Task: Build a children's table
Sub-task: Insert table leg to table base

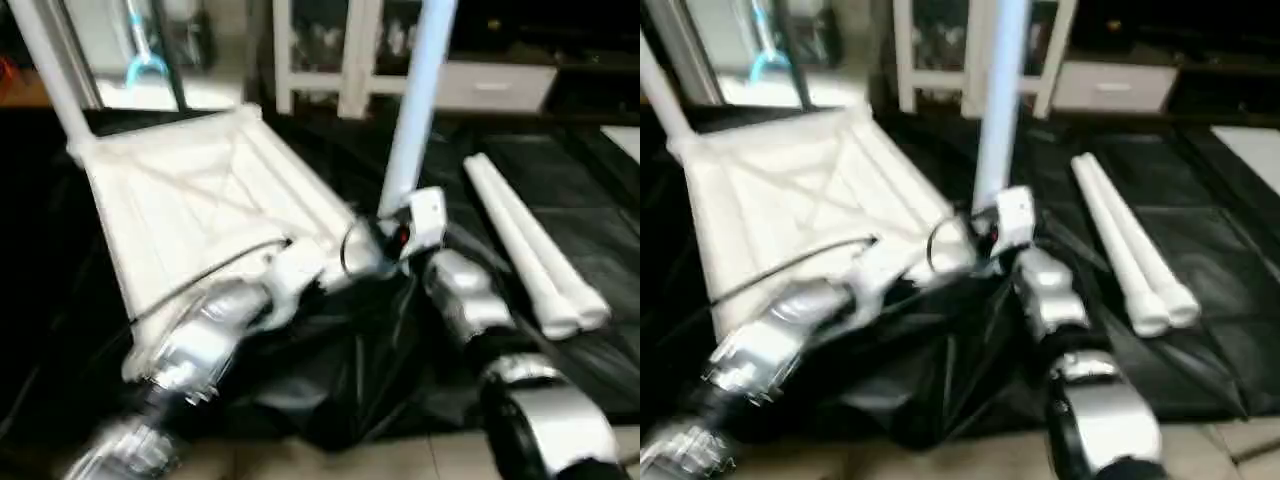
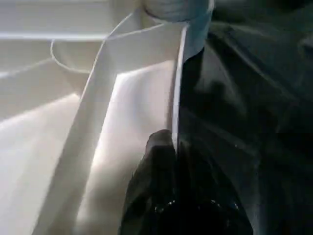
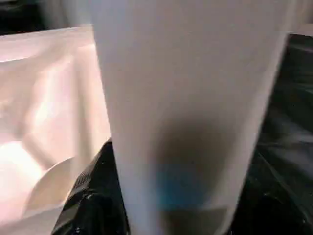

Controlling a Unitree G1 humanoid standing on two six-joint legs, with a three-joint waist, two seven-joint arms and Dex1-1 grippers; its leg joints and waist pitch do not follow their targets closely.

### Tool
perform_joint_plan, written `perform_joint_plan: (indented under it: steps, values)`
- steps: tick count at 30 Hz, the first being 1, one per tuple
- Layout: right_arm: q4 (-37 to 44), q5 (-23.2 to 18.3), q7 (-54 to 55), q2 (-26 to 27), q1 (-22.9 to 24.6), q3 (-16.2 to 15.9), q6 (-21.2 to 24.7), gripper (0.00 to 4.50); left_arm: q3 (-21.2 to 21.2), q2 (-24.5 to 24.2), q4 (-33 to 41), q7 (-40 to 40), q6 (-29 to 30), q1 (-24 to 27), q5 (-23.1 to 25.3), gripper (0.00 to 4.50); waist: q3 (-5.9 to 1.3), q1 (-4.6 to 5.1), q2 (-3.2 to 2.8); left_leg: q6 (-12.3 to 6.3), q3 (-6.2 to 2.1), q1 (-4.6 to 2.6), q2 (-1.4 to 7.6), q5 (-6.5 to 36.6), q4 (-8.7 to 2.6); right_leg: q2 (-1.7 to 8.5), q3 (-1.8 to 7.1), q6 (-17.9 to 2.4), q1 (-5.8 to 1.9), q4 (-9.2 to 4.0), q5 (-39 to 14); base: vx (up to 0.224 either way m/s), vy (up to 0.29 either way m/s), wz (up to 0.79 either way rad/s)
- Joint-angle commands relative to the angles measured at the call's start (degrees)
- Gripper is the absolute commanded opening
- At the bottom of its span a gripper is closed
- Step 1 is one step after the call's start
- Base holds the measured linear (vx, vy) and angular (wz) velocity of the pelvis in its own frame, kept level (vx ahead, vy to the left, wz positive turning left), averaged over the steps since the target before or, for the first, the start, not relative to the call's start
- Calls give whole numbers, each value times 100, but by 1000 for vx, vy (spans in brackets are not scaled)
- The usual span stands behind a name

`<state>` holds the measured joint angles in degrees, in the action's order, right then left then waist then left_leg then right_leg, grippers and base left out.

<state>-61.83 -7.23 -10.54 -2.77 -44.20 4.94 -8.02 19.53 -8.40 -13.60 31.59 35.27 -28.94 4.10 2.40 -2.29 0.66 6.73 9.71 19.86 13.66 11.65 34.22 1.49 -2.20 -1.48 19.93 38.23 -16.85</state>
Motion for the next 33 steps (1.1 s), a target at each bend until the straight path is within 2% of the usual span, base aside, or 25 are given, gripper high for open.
perform_joint_plan:
  steps: [1, 4, 5, 6, 7, 8, 9, 10, 11, 12, 13, 14, 15, 16, 17, 19, 20, 21, 22, 24, 25, 29, 31, 33]
  values:
    - [-571, -278, -216, 713, 249, 67, 247, 200, 177, 174, -218, -260, -173, -200, 114, 0, -205, 19, -88, 193, -3, -36, -3, 1118, -411, 512, 302, -1015, -114, -606, 41, 0, 0, 0]
    - [-531, -391, -488, 769, 223, 132, 195, 200, 197, 103, -180, -167, -265, -161, 122, 0, -238, 33, -95, 121, -18, 2, 8, 742, -403, 486, 284, -999, -139, -533, 876, 0, 0, 0]
    - [-454, -555, -869, 783, 207, 220, 138, 200, 224, 9, -136, -67, -440, -117, 124, 0, -240, 36, -80, 86, -20, 12, 2, 656, -400, 478, 274, -1012, -150, -516, 1157, 0, 0, 0]
    - [-364, -521, -1149, 683, 205, 172, 19, 200, 194, -111, -69, 26, -426, -43, 109, 0, -249, 37, -79, 34, -19, 23, -5, 674, -394, 484, 276, -1024, -165, -511, 1301, 0, 0, 0]
    - [-295, -474, -1340, 593, 206, 129, -84, 256, 170, -205, -14, 104, -417, 17, 99, 0, -247, 45, -76, 16, -23, 31, 0, 662, -396, 492, 275, -1036, -168, -506, 1353, 0, 0, 0]
    - [-178, -379, -1582, 357, 208, 67, -266, 270, 189, -488, 129, 471, -779, 184, 45, 0, -254, 53, -78, -22, -23, 37, 4, 598, -390, 494, 273, -1073, -179, -498, 1490, 0, 0, 0]
    - [-158, -373, -1651, 320, 209, 57, -278, 270, 194, -538, 158, 542, -828, 213, 30, 0, -251, 90, -53, -106, -24, 80, -1, 596, -392, 494, 279, -1105, -213, -483, 1647, 0, 0, 0]
    - [-34, -353, -2089, 99, 219, -1, -345, 276, 258, -876, 368, 1022, -1188, 413, -63, 0, -254, 101, -54, -180, -16, 63, -1, 545, -381, 482, 281, -1122, -203, -485, 1744, 0, 0, 0]
    - [34, -347, -2325, -15, 226, -27, -377, 290, 305, -1069, 489, 1293, -1403, 528, -112, 0, -260, 90, -52, -217, -40, 83, -3, 508, -373, 499, 274, -1138, -229, -478, 1793, 0, 0, 0]
    - [221, -357, -3048, -312, 262, -113, -386, 306, 388, -1542, 812, 1918, -1730, 810, -252, 0, -267, 115, -66, -292, -35, 86, -3, 391, -366, 490, 272, -1189, -220, -478, 1908, 0, 0, 0]
    - [285, -370, -3305, -408, 278, -147, -365, 314, 397, -1679, 911, 2086, -1759, 890, -300, 0, -292, 145, -76, -380, -42, 128, -3, 194, -335, 474, 282, -1216, -258, -414, 2310, 0, 0, 0]
    - [382, -393, -3718, -557, 302, -198, -320, 318, 404, -1884, 1062, 2332, -1771, 1009, -376, 0, -297, 138, -96, -439, -28, 104, 8, 148, -331, 438, 258, -1214, -229, -403, 2507, 0, 0, 0]
    - [604, -475, -4494, -836, 368, -261, -8, 321, 333, -2129, 1242, 2570, -1730, 1152, -511, 0, -305, 160, -92, -522, -18, 95, 2, 23, -317, 424, 252, -1242, -229, -372, 2764, 0, 0, 0]
    - [681, -509, -4758, -940, 390, -280, 117, 329, 302, -2206, 1297, 2641, -1728, 1201, -556, 0, -334, 140, -100, -563, -30, 93, -3, -104, -292, 412, 250, -1262, -251, -342, 2995, 0, 0, 0]
    - [799, -593, -5247, -1133, 424, -293, 333, 343, 236, -2333, 1384, 2758, -1776, 1291, -641, 0, -320, 143, -85, -641, -15, 111, 3, -335, -282, 389, 239, -1265, -229, -298, 3379, 0, 0, 0]
    - [813, -628, -5373, -1199, 430, -293, 384, 343, 216, -2373, 1413, 2808, -1797, 1324, -676, 0, -337, 80, -93, -631, 4, 75, 16, -537, -258, 396, 228, -1293, -212, -263, 3652, 0, 0, 0]
    - [849, -694, -5679, -1346, 463, -308, 461, 343, 165, -2446, 1469, 2884, -1822, 1391, -745, 0, -349, 71, -61, -639, 14, 87, 0, -576, -250, 377, 227, -1294, -243, -254, 3747, 0, 0, 0]
    - [796, -717, -5842, -1450, 466, -302, 516, 327, 125, -2492, 1484, 2894, -1838, 1427, -799, 0, -350, 28, -77, -643, 24, 89, 4, -640, -235, 376, 222, -1263, -228, -237, 3882, 0, 0, 0]
    - [741, -725, -5901, -1501, 464, -287, 545, 311, 97, -2507, 1471, 2877, -1845, 1434, -825, 0, -349, 7, -77, -620, 30, 89, -6, -590, -229, 378, 218, -1242, -229, -237, 3886, 0, 0, 0]
    - [667, -728, -5942, -1530, 461, -260, 551, 309, 80, -2519, 1443, 2858, -1885, 1430, -849, 0, -346, -11, -70, -589, 32, 92, -7, -504, -241, 392, 222, -1208, -228, -248, 3799, 0, 0, 0]
    - [652, -718, -5953, -1526, 483, -262, 570, 300, 67, -2495, 1411, 2809, -1866, 1404, -830, 0, -348, -12, -40, -587, 35, 96, -7, -489, -242, 393, 224, -1201, -237, -250, 3772, 0, 0, 0]
    - [702, -685, -5877, -1448, 548, -256, 640, 267, 46, -2450, 1378, 2752, -1803, 1372, -809, 0, -344, -31, -55, -560, 26, 85, 3, -454, -248, 409, 227, -1199, -221, -260, 3498, 0, 0, 0]
    - [683, -550, -5515, -1325, 589, -316, 611, 261, 43, -2367, 1287, 2569, -1725, 1299, -705, 0, -346, -29, -58, -550, 21, 83, 5, -470, -253, 412, 226, -1220, -219, -261, 3431, 0, 0, 0]
    - [495, -368, -4841, -1156, 570, -372, 544, 235, 43, -2244, 1179, 2287, -1644, 1193, -594, 0, -336, -14, -74, -498, 19, 71, 6, -441, -264, 427, 231, -1246, -201, -280, 3275, 0, 0, 0]
